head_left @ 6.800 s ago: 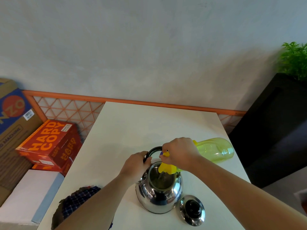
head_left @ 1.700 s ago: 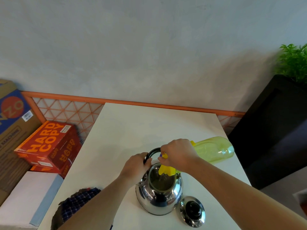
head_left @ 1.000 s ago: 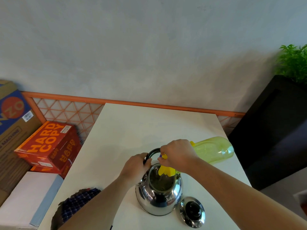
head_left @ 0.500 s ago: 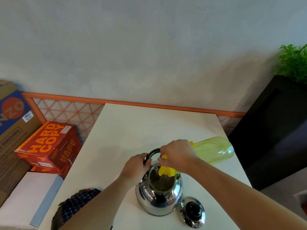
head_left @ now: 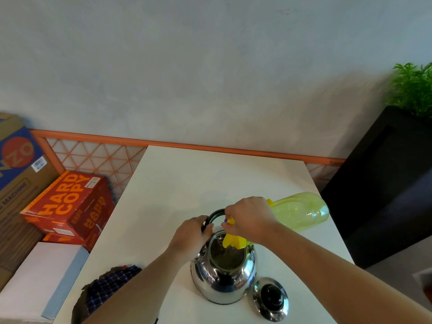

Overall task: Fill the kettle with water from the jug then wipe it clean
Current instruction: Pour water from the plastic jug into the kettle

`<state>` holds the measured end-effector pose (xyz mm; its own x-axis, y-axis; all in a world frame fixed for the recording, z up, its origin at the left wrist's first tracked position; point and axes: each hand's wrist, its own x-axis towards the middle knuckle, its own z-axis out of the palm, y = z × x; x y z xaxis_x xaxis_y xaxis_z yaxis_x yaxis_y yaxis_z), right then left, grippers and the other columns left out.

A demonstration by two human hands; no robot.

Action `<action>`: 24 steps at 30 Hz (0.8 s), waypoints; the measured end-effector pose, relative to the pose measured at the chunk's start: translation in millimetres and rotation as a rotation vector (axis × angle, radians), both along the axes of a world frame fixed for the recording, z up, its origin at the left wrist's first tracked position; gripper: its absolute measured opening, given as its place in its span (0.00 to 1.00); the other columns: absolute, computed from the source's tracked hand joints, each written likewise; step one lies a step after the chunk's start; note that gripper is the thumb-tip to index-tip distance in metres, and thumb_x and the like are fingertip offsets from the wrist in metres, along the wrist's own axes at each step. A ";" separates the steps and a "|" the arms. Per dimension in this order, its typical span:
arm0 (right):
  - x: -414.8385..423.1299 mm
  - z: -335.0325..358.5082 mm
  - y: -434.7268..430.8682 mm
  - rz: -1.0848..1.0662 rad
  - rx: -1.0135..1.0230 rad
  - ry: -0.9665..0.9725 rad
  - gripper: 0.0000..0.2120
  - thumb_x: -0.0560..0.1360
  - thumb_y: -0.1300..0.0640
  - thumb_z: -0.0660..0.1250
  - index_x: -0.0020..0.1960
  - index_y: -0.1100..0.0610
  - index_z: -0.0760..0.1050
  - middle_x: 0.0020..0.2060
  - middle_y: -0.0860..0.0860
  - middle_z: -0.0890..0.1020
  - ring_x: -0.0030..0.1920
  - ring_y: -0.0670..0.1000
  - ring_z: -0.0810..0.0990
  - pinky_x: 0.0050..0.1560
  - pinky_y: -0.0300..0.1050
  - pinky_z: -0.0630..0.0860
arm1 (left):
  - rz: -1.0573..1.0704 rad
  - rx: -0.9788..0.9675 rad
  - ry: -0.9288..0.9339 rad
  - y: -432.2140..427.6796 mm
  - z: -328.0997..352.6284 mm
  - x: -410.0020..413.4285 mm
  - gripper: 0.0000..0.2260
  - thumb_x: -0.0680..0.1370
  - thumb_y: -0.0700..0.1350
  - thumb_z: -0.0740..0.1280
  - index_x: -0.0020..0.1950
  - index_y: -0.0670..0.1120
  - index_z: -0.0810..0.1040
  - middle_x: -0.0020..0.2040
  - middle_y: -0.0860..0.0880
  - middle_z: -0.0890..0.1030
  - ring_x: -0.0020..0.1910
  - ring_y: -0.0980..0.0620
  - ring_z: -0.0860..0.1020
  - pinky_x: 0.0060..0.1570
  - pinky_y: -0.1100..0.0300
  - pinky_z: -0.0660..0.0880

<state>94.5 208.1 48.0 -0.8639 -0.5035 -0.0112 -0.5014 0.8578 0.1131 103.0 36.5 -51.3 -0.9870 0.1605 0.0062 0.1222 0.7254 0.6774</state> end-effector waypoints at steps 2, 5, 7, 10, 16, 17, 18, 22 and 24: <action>0.1 0.3 -0.2 0.001 0.006 -0.002 0.16 0.74 0.41 0.57 0.50 0.48 0.77 0.35 0.49 0.79 0.34 0.51 0.70 0.32 0.43 0.61 | 0.000 -0.004 0.002 0.0 0.2 -0.1 0.11 0.80 0.52 0.59 0.56 0.49 0.77 0.34 0.56 0.74 0.32 0.59 0.73 0.31 0.67 0.63; 0.3 0.8 -0.5 0.006 0.014 -0.004 0.16 0.75 0.41 0.57 0.51 0.49 0.77 0.36 0.49 0.79 0.34 0.51 0.70 0.32 0.43 0.61 | -0.001 -0.011 0.008 0.0 0.6 0.4 0.11 0.80 0.52 0.59 0.56 0.49 0.77 0.34 0.57 0.74 0.32 0.60 0.73 0.30 0.68 0.63; 0.4 1.3 -0.7 0.006 0.017 -0.003 0.16 0.75 0.41 0.57 0.51 0.49 0.77 0.36 0.49 0.79 0.34 0.51 0.70 0.31 0.43 0.61 | -0.006 -0.014 0.005 0.3 1.4 0.5 0.12 0.81 0.52 0.58 0.57 0.49 0.77 0.36 0.56 0.75 0.32 0.59 0.74 0.31 0.68 0.63; 0.9 1.7 -1.1 0.006 0.022 -0.006 0.16 0.75 0.41 0.57 0.51 0.49 0.77 0.36 0.49 0.79 0.34 0.52 0.70 0.31 0.43 0.61 | -0.007 -0.020 0.002 0.6 2.3 0.4 0.12 0.81 0.52 0.58 0.57 0.49 0.77 0.37 0.55 0.76 0.33 0.58 0.74 0.31 0.68 0.64; 1.8 2.6 -1.2 0.008 0.021 -0.004 0.16 0.75 0.41 0.57 0.51 0.49 0.77 0.36 0.49 0.79 0.34 0.51 0.70 0.31 0.43 0.60 | -0.004 -0.025 0.007 0.3 1.9 1.0 0.11 0.80 0.52 0.59 0.56 0.49 0.77 0.35 0.55 0.75 0.33 0.58 0.73 0.31 0.65 0.64; 2.0 2.6 -1.1 0.008 0.022 -0.003 0.16 0.75 0.41 0.57 0.51 0.49 0.77 0.36 0.49 0.79 0.34 0.51 0.70 0.31 0.43 0.60 | -0.004 -0.024 0.009 0.2 1.9 0.9 0.11 0.80 0.51 0.59 0.56 0.49 0.77 0.36 0.55 0.75 0.33 0.58 0.73 0.32 0.65 0.65; 1.9 2.5 -1.2 0.007 0.022 -0.002 0.16 0.75 0.41 0.57 0.51 0.49 0.77 0.35 0.49 0.79 0.33 0.52 0.70 0.31 0.43 0.61 | -0.004 -0.025 0.010 0.2 2.0 0.9 0.11 0.81 0.51 0.59 0.56 0.49 0.77 0.36 0.54 0.75 0.33 0.57 0.73 0.32 0.65 0.65; 1.9 2.4 -1.3 0.007 0.027 -0.005 0.16 0.75 0.40 0.57 0.50 0.49 0.77 0.34 0.48 0.78 0.33 0.51 0.70 0.31 0.43 0.61 | -0.007 -0.036 0.013 0.8 2.8 1.2 0.12 0.81 0.51 0.58 0.57 0.48 0.77 0.36 0.55 0.75 0.32 0.58 0.73 0.30 0.69 0.63; 1.8 2.2 -1.6 0.008 0.026 -0.007 0.16 0.75 0.40 0.57 0.50 0.49 0.77 0.34 0.48 0.77 0.33 0.51 0.71 0.31 0.43 0.62 | -0.006 -0.033 0.011 0.8 3.1 1.1 0.12 0.81 0.51 0.58 0.58 0.48 0.77 0.37 0.54 0.76 0.33 0.58 0.73 0.30 0.69 0.63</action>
